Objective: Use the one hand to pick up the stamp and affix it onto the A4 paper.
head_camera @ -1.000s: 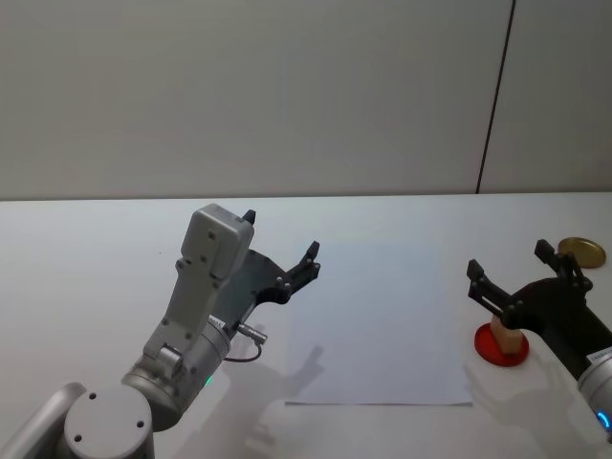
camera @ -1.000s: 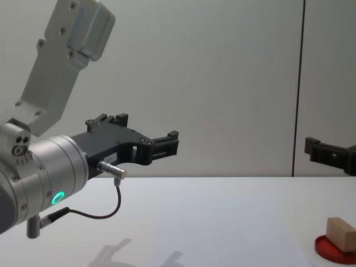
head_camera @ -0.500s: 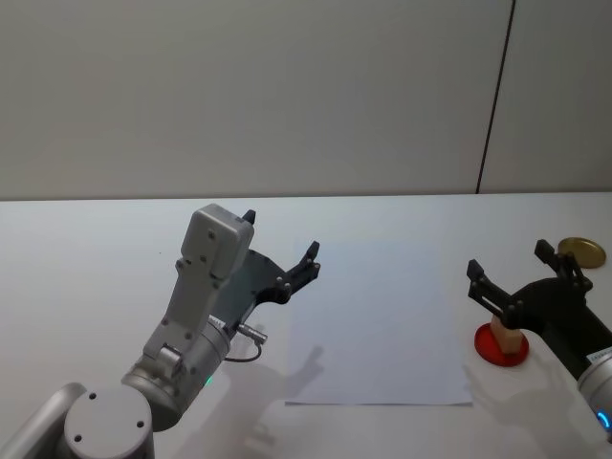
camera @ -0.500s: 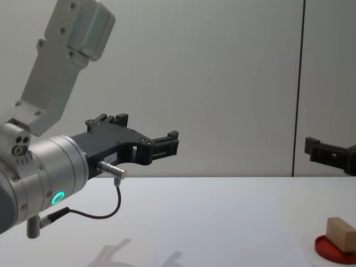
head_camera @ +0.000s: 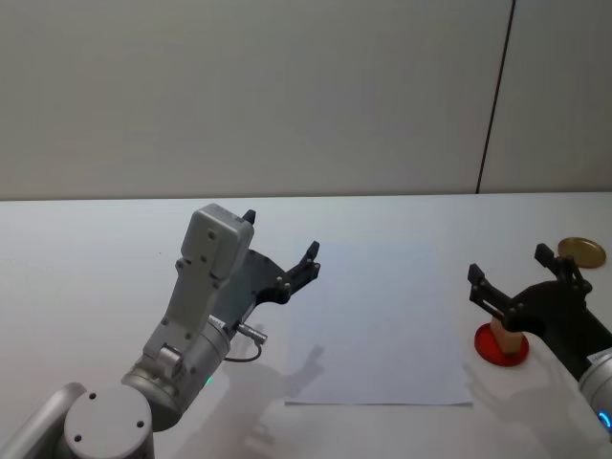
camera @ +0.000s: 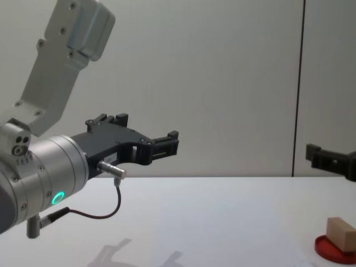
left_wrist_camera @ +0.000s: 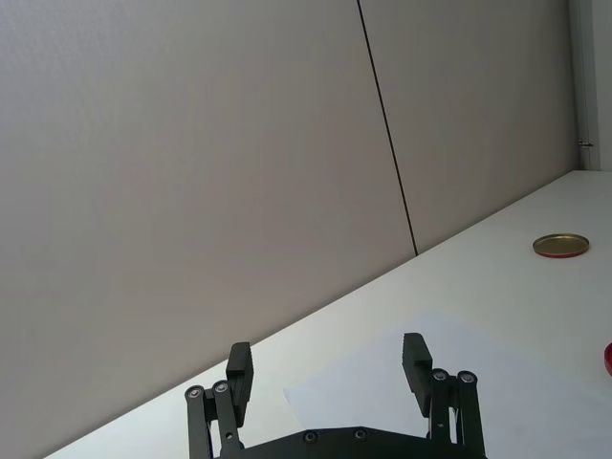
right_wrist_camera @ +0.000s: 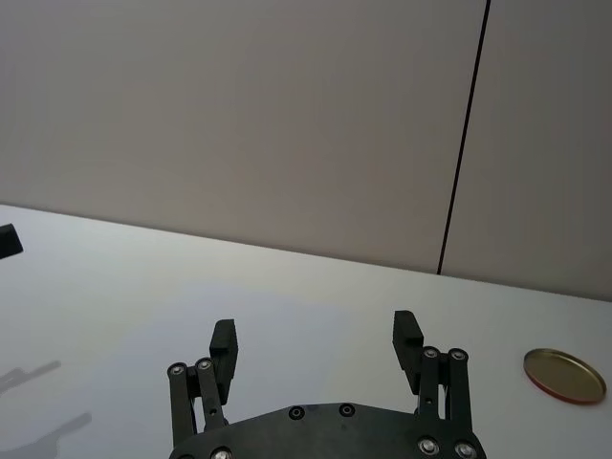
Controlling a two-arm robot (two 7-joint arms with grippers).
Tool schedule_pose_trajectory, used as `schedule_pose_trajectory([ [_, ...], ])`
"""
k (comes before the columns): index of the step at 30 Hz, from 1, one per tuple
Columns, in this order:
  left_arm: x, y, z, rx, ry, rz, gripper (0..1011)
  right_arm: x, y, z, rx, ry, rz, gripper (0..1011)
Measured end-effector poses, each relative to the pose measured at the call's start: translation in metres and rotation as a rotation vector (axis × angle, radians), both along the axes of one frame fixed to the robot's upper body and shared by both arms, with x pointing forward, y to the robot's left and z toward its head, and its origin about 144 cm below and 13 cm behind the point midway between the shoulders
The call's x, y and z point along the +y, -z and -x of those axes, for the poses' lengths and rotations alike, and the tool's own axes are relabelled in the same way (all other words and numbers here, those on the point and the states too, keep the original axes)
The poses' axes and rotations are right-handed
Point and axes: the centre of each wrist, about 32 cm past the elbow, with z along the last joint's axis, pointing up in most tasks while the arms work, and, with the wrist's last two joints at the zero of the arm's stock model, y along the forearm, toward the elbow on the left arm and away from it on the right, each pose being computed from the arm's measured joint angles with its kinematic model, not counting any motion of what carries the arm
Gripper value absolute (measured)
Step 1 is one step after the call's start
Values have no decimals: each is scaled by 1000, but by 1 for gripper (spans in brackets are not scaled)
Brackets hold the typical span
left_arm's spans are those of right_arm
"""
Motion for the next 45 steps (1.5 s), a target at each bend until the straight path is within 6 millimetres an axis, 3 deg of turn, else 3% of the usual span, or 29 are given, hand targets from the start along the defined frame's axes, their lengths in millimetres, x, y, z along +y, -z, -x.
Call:
schedule_pose_trajectory([
  [37,0,0,0,0,0,0,993,-14,39,-17,263,29,40,999],
  [45,0,0,0,0,0,0,993,-14,45,-21,286,30,36,831],
])
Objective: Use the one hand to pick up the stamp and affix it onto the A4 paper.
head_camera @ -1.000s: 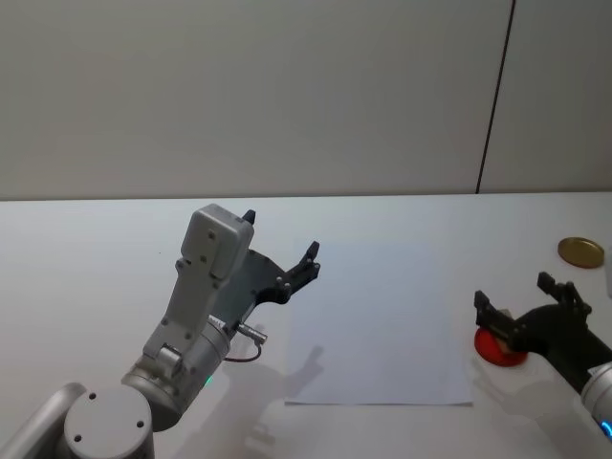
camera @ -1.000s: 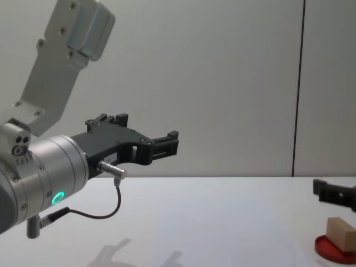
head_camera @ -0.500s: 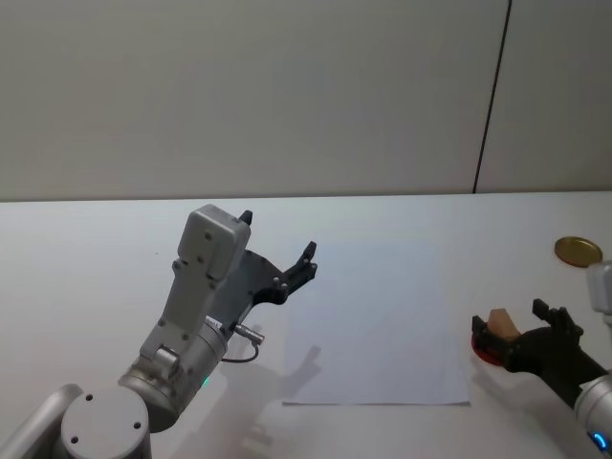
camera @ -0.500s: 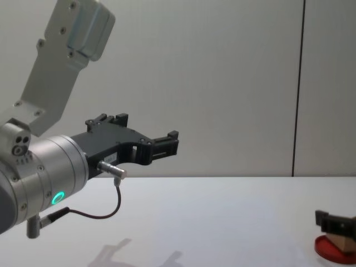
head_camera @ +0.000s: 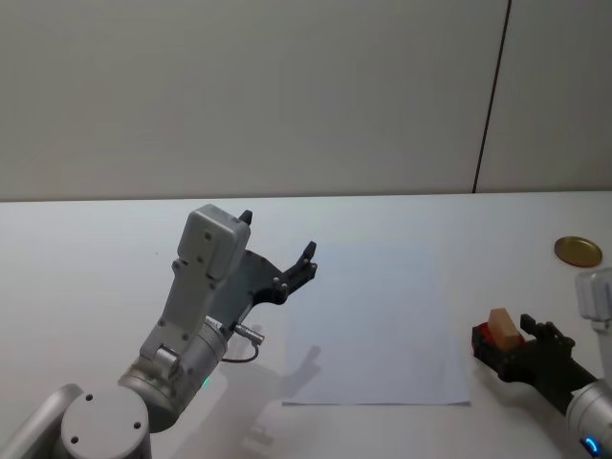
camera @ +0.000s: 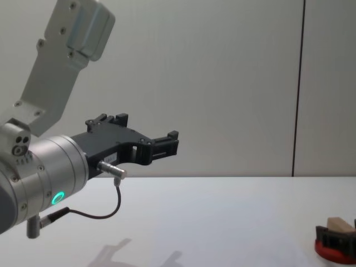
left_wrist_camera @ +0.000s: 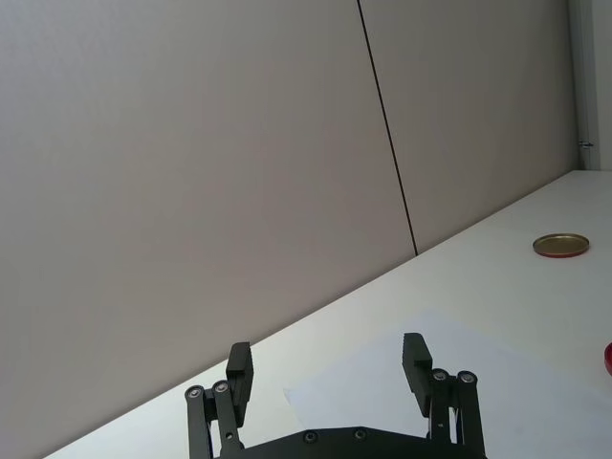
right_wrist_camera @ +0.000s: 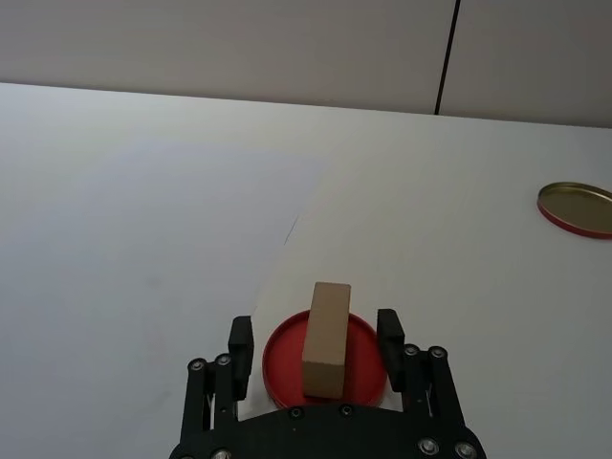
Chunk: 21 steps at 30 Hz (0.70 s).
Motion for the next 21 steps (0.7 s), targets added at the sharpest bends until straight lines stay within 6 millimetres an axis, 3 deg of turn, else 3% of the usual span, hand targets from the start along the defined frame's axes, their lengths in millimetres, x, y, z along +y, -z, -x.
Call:
schedule_pose_trajectory([
  [18,0,0,0,0,0,0,993,2,4,-8,-20,5,22,263],
  [21,0,0,0,0,0,0,993,3,5,-9,-26,4,26,220],
])
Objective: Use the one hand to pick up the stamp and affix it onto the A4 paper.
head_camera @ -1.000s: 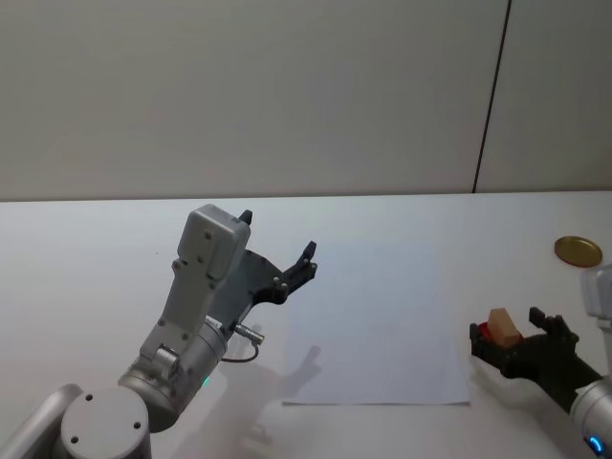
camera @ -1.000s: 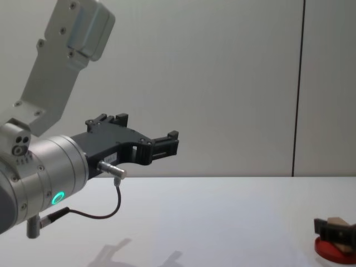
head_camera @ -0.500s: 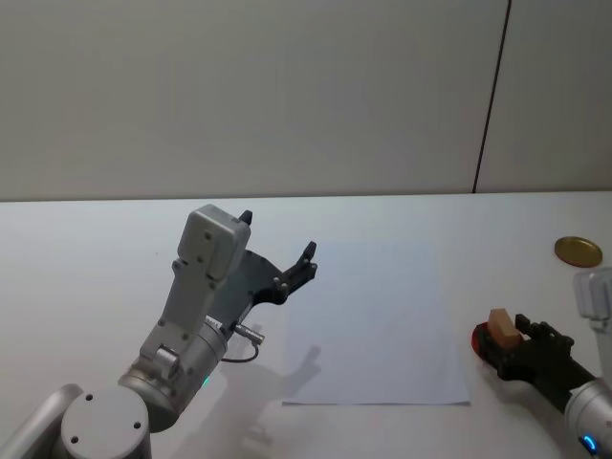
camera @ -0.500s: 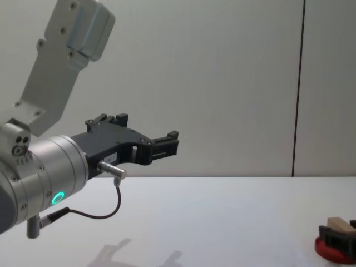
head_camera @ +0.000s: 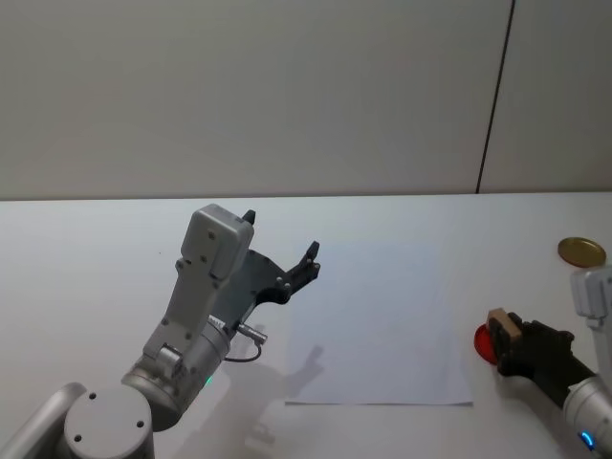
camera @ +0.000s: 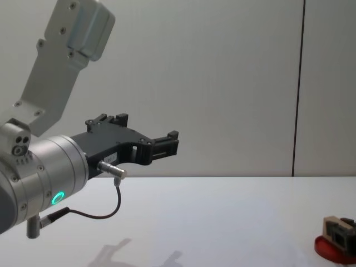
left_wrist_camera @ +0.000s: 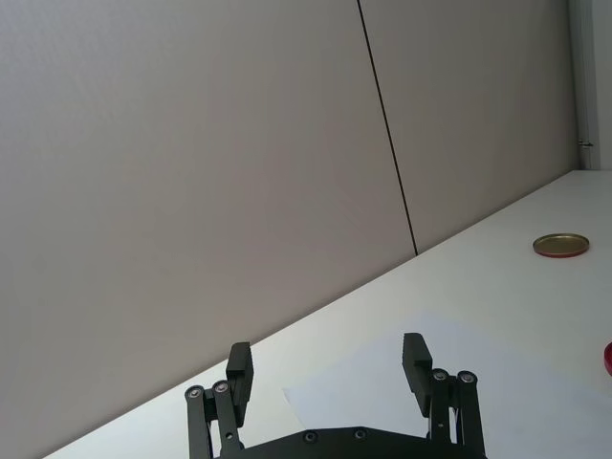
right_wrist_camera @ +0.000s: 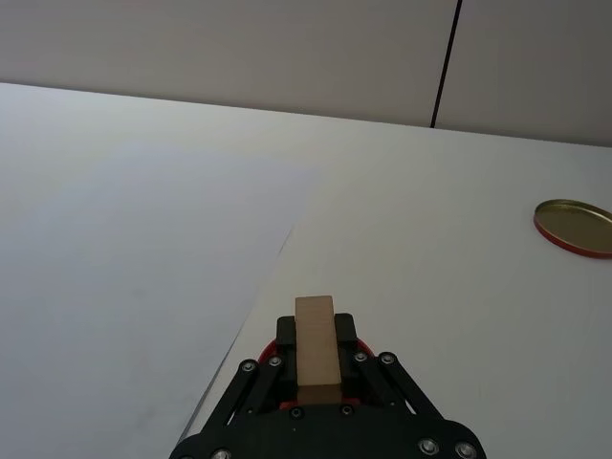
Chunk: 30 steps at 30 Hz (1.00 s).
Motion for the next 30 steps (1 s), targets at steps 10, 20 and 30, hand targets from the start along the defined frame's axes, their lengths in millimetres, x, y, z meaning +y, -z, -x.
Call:
schedule_pose_trajectory([
  [10,0,0,0,0,0,0,993,6,-2,-2,-37,-21,17,220],
  [20,0,0,0,0,0,0,993,20,-12,-5,-95,-116,19,220],
  [30,0,0,0,0,0,0,993,39,-17,-8,-98,-221,-16,220],
])
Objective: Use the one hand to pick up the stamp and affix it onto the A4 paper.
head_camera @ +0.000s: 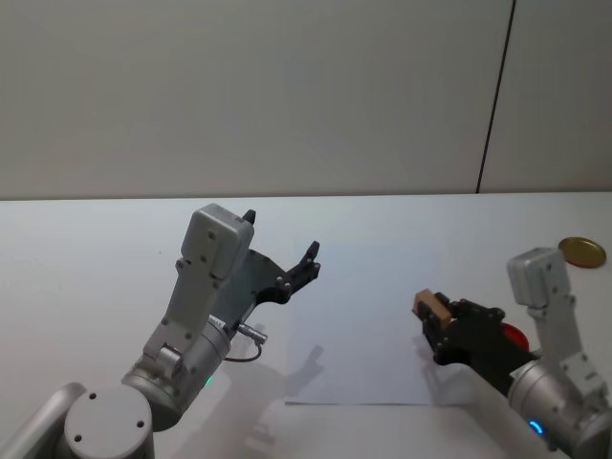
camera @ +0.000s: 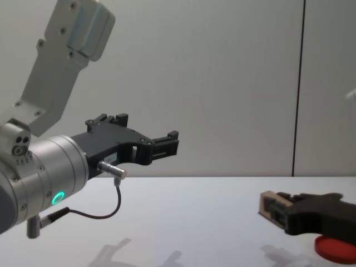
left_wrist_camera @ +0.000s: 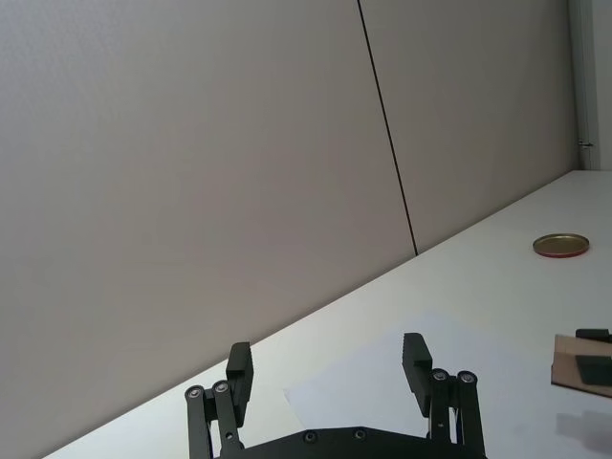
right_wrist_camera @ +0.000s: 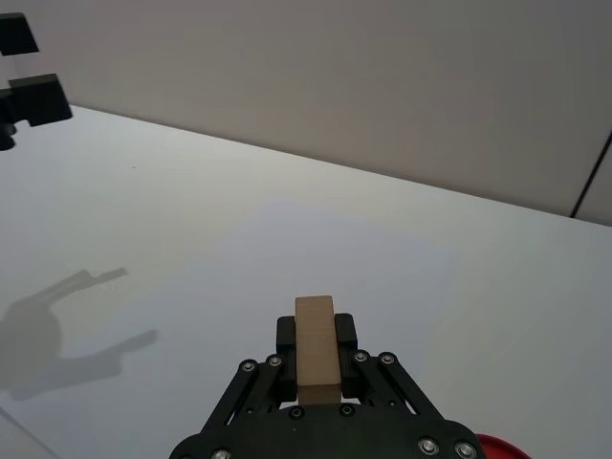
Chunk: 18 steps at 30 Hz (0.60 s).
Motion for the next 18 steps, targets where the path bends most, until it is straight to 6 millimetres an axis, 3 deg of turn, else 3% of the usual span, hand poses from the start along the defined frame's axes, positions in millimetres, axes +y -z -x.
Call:
schedule_pose_trajectory([
  [18,0,0,0,0,0,0,993,15,12,-3,97,-81,-44,220],
])
